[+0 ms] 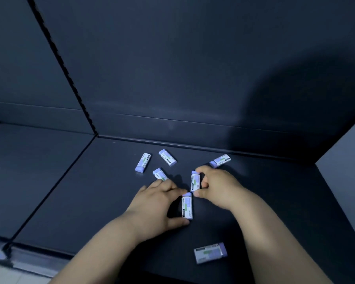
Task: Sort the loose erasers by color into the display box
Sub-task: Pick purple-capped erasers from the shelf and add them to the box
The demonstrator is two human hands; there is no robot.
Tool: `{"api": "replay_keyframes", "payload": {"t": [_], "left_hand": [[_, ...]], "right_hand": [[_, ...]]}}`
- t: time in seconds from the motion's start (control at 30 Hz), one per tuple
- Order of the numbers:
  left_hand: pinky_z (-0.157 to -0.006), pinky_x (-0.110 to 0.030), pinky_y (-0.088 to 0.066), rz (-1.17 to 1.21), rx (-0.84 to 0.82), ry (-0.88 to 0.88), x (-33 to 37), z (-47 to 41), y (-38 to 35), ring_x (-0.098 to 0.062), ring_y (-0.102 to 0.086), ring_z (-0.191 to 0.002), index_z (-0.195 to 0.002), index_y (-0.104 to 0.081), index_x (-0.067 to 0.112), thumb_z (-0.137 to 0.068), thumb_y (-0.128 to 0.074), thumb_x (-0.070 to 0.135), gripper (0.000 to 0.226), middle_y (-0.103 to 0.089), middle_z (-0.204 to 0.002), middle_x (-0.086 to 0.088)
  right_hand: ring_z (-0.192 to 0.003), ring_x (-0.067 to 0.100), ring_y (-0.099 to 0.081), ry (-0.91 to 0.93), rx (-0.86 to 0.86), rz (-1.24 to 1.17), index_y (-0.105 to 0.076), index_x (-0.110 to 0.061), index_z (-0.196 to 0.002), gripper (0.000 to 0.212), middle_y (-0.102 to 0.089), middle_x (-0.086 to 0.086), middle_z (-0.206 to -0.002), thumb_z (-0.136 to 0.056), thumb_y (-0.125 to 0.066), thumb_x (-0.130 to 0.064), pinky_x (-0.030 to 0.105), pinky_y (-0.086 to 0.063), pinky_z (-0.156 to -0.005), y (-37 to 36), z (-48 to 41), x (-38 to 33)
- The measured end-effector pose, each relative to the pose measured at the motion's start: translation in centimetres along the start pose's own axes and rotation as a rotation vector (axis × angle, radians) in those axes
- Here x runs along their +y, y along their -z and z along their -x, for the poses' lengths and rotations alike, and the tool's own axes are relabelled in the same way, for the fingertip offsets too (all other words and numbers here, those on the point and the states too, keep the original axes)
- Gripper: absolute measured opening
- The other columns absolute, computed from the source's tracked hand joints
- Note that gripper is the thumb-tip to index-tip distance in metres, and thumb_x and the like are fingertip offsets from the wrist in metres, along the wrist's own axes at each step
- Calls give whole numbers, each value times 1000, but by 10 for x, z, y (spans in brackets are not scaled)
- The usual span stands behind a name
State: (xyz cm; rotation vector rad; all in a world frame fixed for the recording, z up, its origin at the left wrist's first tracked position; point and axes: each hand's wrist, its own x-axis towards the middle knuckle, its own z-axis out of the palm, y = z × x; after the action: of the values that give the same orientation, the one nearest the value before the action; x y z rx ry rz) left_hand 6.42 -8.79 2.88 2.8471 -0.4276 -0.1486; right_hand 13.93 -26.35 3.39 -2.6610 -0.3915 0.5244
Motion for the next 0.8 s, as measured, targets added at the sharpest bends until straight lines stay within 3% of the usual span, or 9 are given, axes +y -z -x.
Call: {"api": "replay_keyframes", "payload": {"t": [0.2, 0.27, 0.37, 0.6, 0.8], "left_hand": [[-93, -23, -28, -62, 84, 18, 6, 11, -1, -2, -37, -122, -135, -37, 42, -77, -49, 67, 64, -39, -127, 23], [-81, -22, -38, -73, 127, 12, 5, 19, -4, -2, -54, -103, -120, -53, 39, -69, -45, 70, 61, -53, -113, 21], [-68, -19, -41, -73, 227, -22, -1, 29, -9, -3, -50, -89, -108, -61, 35, -59, -42, 71, 63, -60, -99, 18], [-66, -27, -44, -145, 363, -12, -25, 52, 12, -8, -54, -86, -112, -55, 32, -60, -48, 65, 63, -58, -101, 14], [-69, -29, -40, -136, 431, -15, -66, 92, 32, -13, -55, -90, -117, -52, 29, -55, -74, 56, 71, -55, -109, 11]], "right_hand": [[-112, 19, -50, 53, 102, 207, -44, -28, -124, 48, -60, -6, -114, -82, -59, -47, 33, -32, -89, -4, 20, -7], [-114, 18, -48, 62, 157, 234, -47, -28, -120, 50, -56, -8, -116, -78, -61, -51, 33, -30, -91, -10, 29, -9], [-113, 17, -47, 42, 184, 235, -49, -29, -115, 51, -54, -8, -113, -74, -65, -54, 33, -29, -91, -12, 37, -15], [-109, 10, -42, 205, 305, 123, -39, -41, -115, 50, -45, -16, -107, -73, -66, -45, 28, -28, -88, -16, 57, -49], [-109, 8, -44, 295, 339, 70, -40, -43, -120, 55, -43, -17, -112, -72, -68, -36, 26, -31, -88, -40, 61, -101]]}}
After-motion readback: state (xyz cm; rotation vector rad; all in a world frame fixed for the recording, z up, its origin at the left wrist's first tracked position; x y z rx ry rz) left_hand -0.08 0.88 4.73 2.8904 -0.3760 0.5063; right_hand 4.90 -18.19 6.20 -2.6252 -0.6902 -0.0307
